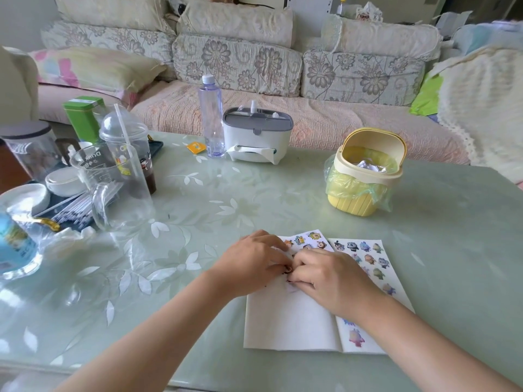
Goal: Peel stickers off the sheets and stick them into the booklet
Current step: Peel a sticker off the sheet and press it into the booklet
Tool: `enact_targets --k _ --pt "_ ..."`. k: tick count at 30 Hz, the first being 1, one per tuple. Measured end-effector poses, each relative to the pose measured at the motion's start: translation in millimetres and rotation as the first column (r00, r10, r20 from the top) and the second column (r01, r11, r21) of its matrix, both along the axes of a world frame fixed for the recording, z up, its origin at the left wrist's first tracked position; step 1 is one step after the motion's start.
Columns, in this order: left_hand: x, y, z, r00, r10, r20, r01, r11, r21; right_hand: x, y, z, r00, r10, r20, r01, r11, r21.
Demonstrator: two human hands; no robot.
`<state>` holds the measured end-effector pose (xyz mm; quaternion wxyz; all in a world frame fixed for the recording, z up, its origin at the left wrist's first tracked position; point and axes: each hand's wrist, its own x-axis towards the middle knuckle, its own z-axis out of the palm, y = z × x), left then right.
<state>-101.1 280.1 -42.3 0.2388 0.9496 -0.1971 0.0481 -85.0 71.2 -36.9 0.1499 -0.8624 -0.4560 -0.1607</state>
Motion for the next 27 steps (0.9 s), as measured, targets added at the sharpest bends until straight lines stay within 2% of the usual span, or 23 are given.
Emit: enact_targets --k 6,12,19,23,27 --pt "-0.8 -2.6 -3.9 0.998 0.051 0.035 -0.050 0.998 -0.032 -1.9 -9.7 -3.5 0.999 0.002 0.052 -0.005 0.999 0.045" --pt "-3.3 -10.6 -3.6 0.990 0.136 -0.029 -0.137 0.989 -0.057 2.2 -13.4 -5.1 0.995 -0.023 0.102 0.016 0.998 0.067" --pt "-5.5 -18.2 -4.7 0.978 0.206 -0.042 -0.208 0.976 -0.066 6.7 -12.4 -1.1 0.971 0.087 0.221 -0.082 0.996 -0.033" --pt "-5.2 -18.4 -3.2 0.977 0.210 -0.031 -0.211 0.977 -0.038 4.3 -17.9 2.4 0.964 0.084 0.253 -0.062 0.994 -0.092" --pt "-1.1 -12.5 0.4 0.974 0.224 -0.030 -0.225 0.974 -0.001 4.9 -27.5 8.2 0.977 -0.024 0.211 0.017 0.999 0.036"
